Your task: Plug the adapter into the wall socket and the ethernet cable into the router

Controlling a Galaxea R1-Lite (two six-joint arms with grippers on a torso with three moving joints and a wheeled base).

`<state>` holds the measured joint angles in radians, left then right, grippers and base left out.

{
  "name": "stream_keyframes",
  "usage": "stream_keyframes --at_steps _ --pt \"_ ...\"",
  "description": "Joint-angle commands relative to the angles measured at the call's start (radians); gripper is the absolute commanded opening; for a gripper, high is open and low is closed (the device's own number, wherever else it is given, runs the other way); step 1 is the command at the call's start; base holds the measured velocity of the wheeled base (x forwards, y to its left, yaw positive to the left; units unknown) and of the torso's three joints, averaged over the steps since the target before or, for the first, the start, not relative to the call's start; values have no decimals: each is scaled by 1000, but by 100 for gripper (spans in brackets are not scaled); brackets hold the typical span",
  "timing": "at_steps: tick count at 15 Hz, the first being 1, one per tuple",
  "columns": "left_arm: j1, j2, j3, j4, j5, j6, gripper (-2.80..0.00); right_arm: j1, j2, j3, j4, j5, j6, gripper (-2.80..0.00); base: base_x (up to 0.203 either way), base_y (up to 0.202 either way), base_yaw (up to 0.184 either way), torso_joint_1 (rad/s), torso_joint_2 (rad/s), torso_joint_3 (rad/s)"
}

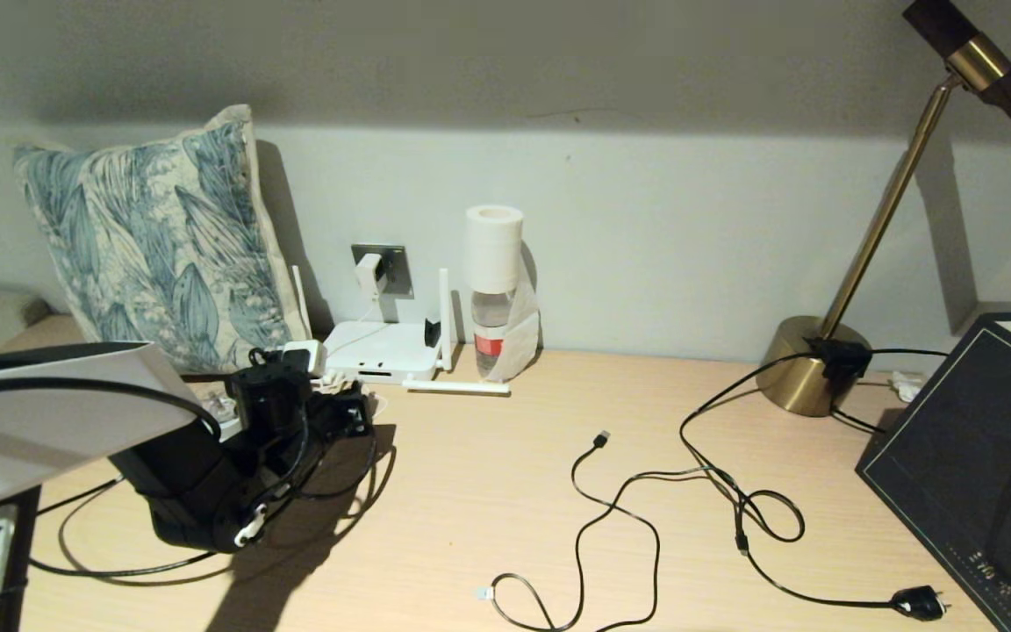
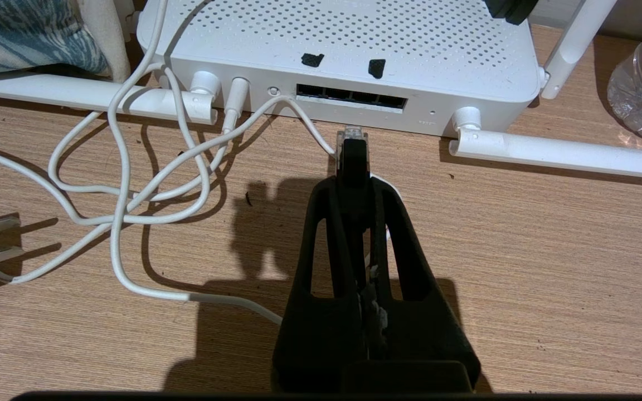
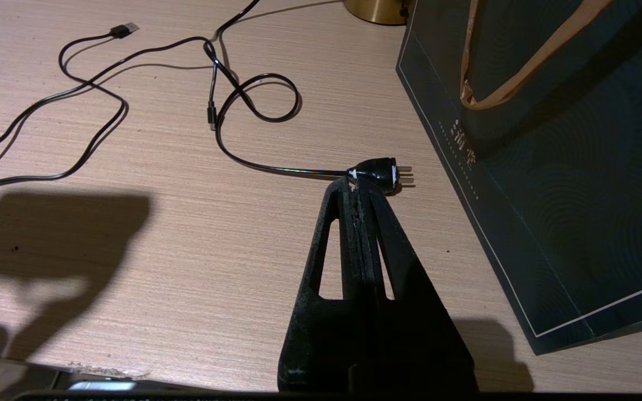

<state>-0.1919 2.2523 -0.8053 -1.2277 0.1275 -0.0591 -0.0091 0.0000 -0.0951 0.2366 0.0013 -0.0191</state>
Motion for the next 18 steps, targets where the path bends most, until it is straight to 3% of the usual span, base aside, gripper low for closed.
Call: stream_keyframes --at_steps 1,18 --pt "0 0 0 -7 1 -1 -280 0 0 0 1 0 -1 -280 0 0 0 0 0 0" --pt "0 0 0 -7 1 -1 -280 0 0 0 1 0 -1 -280 0 0 0 0 0 0"
